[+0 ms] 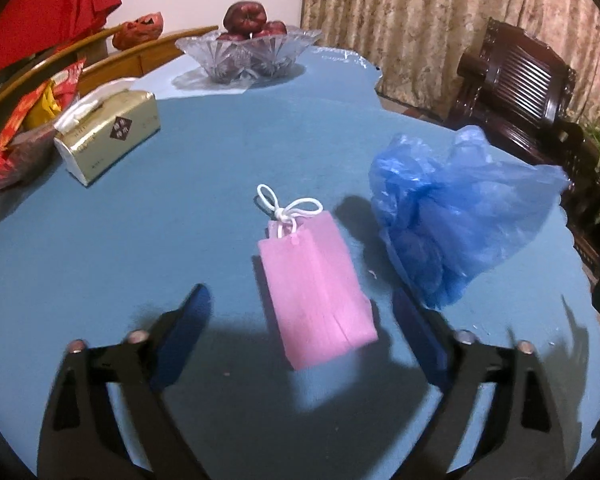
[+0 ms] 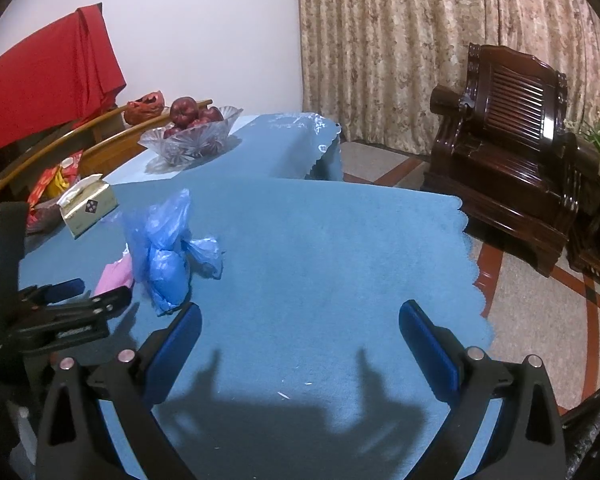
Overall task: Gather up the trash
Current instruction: 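Grasp the pink mask with the left gripper while the right gripper grasps the blue bag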
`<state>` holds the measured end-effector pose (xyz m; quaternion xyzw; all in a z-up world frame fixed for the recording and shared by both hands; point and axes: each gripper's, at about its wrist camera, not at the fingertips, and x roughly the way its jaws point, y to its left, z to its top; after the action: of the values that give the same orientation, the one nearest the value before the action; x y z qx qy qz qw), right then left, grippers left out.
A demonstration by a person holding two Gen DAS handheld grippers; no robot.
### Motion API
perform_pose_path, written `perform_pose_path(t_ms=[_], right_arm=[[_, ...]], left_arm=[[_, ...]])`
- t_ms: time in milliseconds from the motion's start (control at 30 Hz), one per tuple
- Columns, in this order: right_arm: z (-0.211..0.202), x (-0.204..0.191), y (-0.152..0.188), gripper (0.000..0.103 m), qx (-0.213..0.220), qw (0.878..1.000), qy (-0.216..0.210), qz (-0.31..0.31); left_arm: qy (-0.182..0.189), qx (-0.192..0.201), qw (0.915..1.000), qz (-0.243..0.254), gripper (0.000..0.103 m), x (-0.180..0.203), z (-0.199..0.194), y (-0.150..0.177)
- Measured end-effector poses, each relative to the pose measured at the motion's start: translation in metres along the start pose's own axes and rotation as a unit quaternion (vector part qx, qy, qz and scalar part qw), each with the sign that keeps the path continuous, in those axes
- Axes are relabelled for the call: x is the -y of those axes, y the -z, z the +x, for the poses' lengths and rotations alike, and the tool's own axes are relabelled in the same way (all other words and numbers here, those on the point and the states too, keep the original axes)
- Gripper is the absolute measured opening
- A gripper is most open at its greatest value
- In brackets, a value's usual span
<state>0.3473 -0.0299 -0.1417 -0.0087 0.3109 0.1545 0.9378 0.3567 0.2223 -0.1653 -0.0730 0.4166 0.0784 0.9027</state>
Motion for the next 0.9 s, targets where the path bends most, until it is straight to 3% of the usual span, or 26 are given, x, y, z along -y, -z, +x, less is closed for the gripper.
perform_pose_path(t_ms=[33, 100, 233, 333, 567, 900], right_arm=[[0.000, 0.000, 0.000, 0.097, 0.000, 1.000, -0.001, 0.000], [0.001, -0.002, 0.000, 0.097, 0.000, 1.000, -0.003, -0.001], [0.005, -0.007, 0.000, 0.097, -0.003, 1.000, -0.008, -0.001], [0.008, -0.013, -0.001, 0.097, -0.004, 1.000, -0.012, -0.005], [0.016, -0.036, -0.009, 0.097, 0.000, 0.999, -0.031, -0.018], [0.047, -0.083, -0.035, 0.097, -0.008, 0.997, -0.060, -0.038]], left_arm=[[0.007, -0.011, 0.9999, -0.004, 0.072, -0.001, 0.005, -0.001], [0.009, -0.013, 0.9998, -0.007, 0.068, -0.004, 0.007, -0.001], [0.026, -0.010, 0.9996, -0.006, 0.032, -0.006, 0.006, -0.003], [0.035, -0.003, 0.9994, -0.006, 0.021, -0.010, 0.004, -0.003], [0.033, 0.032, 0.9989, -0.011, 0.016, -0.025, -0.017, -0.007], [-0.001, 0.059, 0.9981, -0.017, 0.016, -0.055, -0.035, -0.011]])
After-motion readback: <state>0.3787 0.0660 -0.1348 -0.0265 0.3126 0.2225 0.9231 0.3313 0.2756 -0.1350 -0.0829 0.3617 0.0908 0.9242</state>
